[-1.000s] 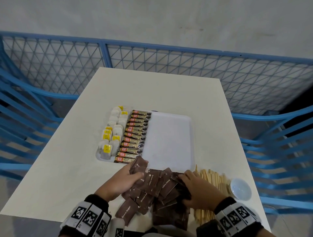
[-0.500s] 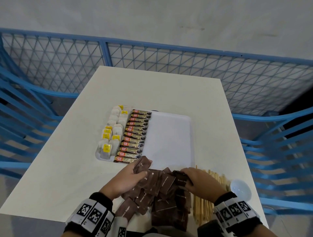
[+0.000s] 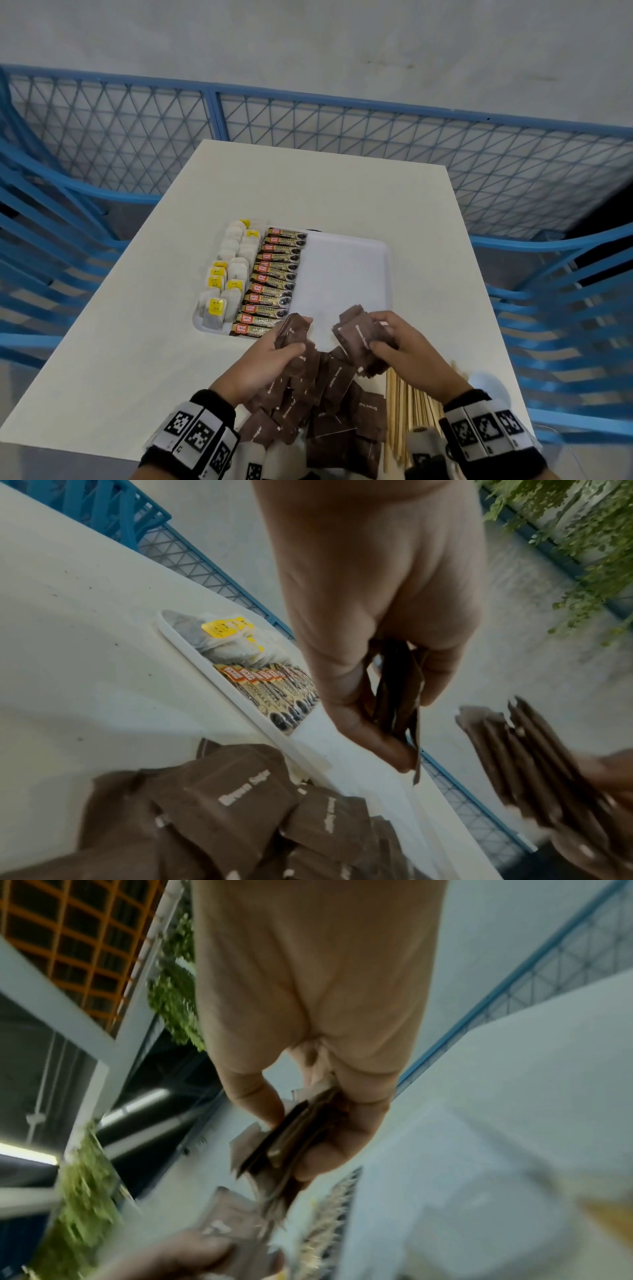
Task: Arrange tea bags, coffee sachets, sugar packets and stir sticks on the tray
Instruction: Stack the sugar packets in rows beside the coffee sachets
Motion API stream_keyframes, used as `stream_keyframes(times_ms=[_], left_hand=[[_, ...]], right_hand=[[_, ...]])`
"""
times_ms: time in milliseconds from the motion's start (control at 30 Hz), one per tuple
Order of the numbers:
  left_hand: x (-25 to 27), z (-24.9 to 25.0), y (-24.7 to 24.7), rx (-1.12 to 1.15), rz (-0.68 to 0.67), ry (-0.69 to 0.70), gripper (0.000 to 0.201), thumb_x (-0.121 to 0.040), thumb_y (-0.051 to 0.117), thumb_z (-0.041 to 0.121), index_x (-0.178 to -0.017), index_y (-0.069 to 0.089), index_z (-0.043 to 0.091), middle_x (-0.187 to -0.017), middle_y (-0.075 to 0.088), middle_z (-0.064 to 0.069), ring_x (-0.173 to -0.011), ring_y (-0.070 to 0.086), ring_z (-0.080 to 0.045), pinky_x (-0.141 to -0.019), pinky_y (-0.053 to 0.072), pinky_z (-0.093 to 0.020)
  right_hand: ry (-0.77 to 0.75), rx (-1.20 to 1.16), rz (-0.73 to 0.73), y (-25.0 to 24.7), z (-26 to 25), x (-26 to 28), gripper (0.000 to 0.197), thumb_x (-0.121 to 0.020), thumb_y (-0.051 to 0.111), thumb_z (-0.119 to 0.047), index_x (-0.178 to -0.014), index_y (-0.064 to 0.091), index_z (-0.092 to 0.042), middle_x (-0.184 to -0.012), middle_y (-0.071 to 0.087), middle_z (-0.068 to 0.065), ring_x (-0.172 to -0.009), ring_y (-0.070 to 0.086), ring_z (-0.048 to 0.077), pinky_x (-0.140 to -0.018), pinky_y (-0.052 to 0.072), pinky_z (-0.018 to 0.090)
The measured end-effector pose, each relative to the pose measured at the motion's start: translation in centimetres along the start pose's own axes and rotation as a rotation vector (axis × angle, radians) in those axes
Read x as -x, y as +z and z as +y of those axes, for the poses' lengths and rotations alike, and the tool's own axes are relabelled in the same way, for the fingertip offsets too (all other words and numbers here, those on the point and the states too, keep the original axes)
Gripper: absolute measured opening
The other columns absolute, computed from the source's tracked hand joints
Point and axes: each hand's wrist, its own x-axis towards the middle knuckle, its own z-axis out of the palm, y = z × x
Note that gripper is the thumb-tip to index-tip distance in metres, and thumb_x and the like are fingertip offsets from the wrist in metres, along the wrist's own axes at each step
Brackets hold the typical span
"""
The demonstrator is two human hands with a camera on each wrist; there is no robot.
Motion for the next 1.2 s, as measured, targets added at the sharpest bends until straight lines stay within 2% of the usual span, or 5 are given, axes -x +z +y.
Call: stream_keyframes(times_ms=[500, 633, 933, 1067, 1200], left_hand=[[-0.6, 2.7, 0.3, 0.851, -0.083, -0.103, 0.037, -0.078, 0.042, 0.024, -0.092, 0.067, 0.001, -0.076, 0.069, -0.02, -0.06, 0.067, -0.028, -0.05, 0.056, -0.036], [-0.4, 2.7, 0.2, 0.899, -0.107, -0.07, 0.042, -0.084, 0.048, 0.041, -0.102, 0.072, 0.011, -0.094, 0.071, -0.018, -0.072, 0.069, -0.028, -0.062, 0.058, -0.041], [0.0, 2.6, -0.1, 0.841, -0.019, -0.119, 0.03, -0.073, 0.055, 0.021, -0.092, 0.07, 0.005, -0.087, 0.073, -0.014, -0.069, 0.07, -0.022, -0.072, 0.051, -0.035], [0.4, 2.8, -1.5, 0.957, -0.056, -0.122, 0.031, -0.075, 0.048, 0.021, -0.083, 0.074, 0.005, -0.077, 0.07, -0.017, -0.064, 0.069, -0.026, -0.055, 0.056, -0.032], [0.7, 3.3, -2.5, 0.87, -0.083, -0.129, 0.026, -0.07, 0.053, 0.017, -0.086, 0.07, 0.006, -0.076, 0.067, -0.016, -0.066, 0.068, -0.025, -0.061, 0.052, -0.032]], right_hand=[[-0.076, -0.18, 0.041, 5.5, -3.6, -3.7, 0.03, -0.09, 0.046, -0.002, -0.115, 0.055, -0.017, -0.107, 0.063, 0.005, -0.087, 0.062, 0.007, -0.077, 0.054, 0.024], [-0.146, 0.031, 0.135, 6.1, -3.2, -4.1, 0.028, -0.087, 0.05, -0.012, -0.112, 0.054, -0.023, -0.11, 0.056, -0.001, -0.094, 0.055, 0.008, -0.085, 0.049, 0.026], [-0.392, 0.357, 0.197, 7.4, -3.3, -4.2, 0.026, -0.087, 0.049, -0.033, -0.108, 0.058, -0.023, -0.106, 0.041, -0.013, -0.105, 0.034, -0.003, -0.091, 0.034, 0.014], [-0.489, 0.415, 0.089, 8.2, -4.5, -4.2, 0.05, -0.08, 0.052, -0.061, -0.109, 0.052, -0.02, -0.133, 0.034, -0.011, -0.126, 0.022, -0.004, -0.102, 0.04, 0.032], [-0.527, 0.557, -0.131, 8.9, -7.0, -4.8, 0.106, -0.05, 0.081, -0.058, -0.137, 0.03, -0.026, -0.148, 0.015, -0.015, -0.14, -0.009, -0.002, -0.115, -0.003, 0.018]])
